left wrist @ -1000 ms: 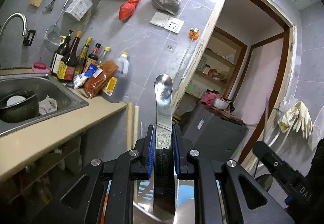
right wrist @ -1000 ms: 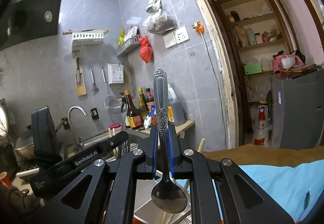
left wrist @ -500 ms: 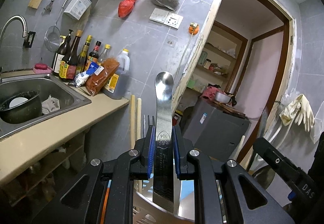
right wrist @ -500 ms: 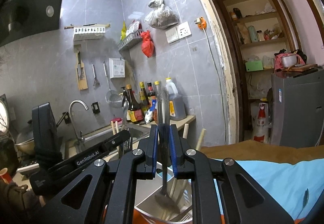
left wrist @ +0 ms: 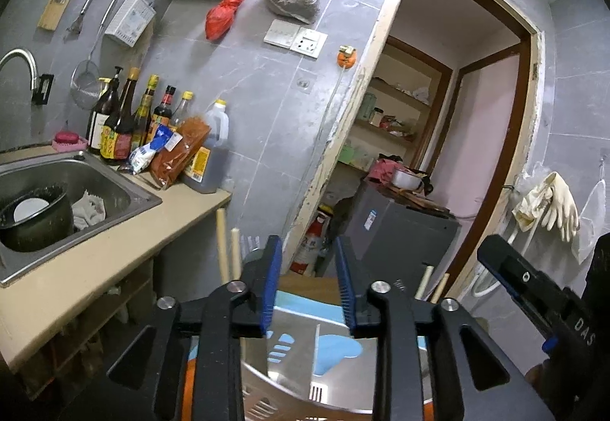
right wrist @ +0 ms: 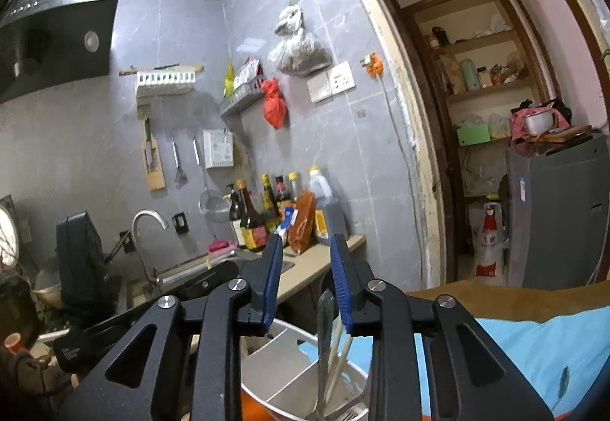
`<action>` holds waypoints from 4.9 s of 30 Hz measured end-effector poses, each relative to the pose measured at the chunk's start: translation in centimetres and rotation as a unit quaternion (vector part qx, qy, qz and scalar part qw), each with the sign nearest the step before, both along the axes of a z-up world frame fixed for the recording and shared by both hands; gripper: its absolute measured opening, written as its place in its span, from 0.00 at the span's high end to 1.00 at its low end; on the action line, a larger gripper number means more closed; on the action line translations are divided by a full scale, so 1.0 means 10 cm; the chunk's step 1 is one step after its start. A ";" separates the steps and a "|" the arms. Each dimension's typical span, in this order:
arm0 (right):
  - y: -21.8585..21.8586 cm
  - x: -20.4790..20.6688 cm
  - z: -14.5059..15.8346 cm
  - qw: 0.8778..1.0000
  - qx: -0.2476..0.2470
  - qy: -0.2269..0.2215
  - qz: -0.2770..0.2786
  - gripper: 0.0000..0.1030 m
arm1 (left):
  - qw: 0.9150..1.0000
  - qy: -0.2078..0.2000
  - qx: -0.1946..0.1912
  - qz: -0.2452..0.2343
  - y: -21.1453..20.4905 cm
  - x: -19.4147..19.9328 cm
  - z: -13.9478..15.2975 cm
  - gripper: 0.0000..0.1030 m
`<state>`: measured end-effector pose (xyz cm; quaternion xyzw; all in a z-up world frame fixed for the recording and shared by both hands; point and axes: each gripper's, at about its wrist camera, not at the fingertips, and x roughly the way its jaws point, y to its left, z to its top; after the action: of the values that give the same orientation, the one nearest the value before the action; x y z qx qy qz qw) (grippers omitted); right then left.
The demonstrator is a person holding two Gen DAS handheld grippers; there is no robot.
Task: Organize utensils
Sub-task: 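Carry the knife and spoon over the caddy and open both tools, then move the left tool toward the gold spoon while the right tool approaches a silver spoon, then close the left tool on the gold spoon while the right tool grasps the silver spoon, then lift the gold spoon and silver spoon off the cloth with both tools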
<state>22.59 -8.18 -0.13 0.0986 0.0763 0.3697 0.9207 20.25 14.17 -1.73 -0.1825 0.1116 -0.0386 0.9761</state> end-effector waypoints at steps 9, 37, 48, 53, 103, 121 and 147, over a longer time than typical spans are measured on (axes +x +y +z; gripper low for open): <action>-0.50 -0.09 0.19 0.997 0.015 -0.010 -0.070 0.30 | 0.999 -0.008 0.038 -0.014 -0.34 -0.05 0.31 0.40; -2.22 -0.34 -0.33 0.973 -0.047 0.076 -0.215 0.00 | 0.985 0.063 0.117 -0.112 -2.13 -0.26 -0.20 0.08; -2.47 0.05 -0.82 0.966 -0.066 0.170 -0.181 0.00 | 0.968 0.171 0.112 -0.149 -2.39 0.04 -0.79 0.08; -2.49 0.30 -1.02 0.960 -0.072 0.222 -0.155 0.02 | 0.962 0.205 0.098 -0.152 -2.43 0.18 -0.97 0.13; -1.99 1.16 -1.63 0.907 -0.065 0.415 0.001 0.82 | 0.875 0.430 0.088 -0.204 -2.35 0.88 -1.34 0.97; -2.05 0.58 -1.35 0.940 -0.048 0.335 -0.055 0.99 | 0.942 0.263 0.062 -0.199 -2.23 0.15 -1.05 0.98; -1.92 0.50 -1.50 0.906 -0.114 0.398 -0.091 0.74 | 0.942 0.266 0.055 -0.197 -2.21 0.04 -1.09 0.98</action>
<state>27.57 -27.38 -15.13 0.1383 0.4683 0.2032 0.8487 20.66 -7.94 -12.62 -0.1064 0.4024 -0.1740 0.8924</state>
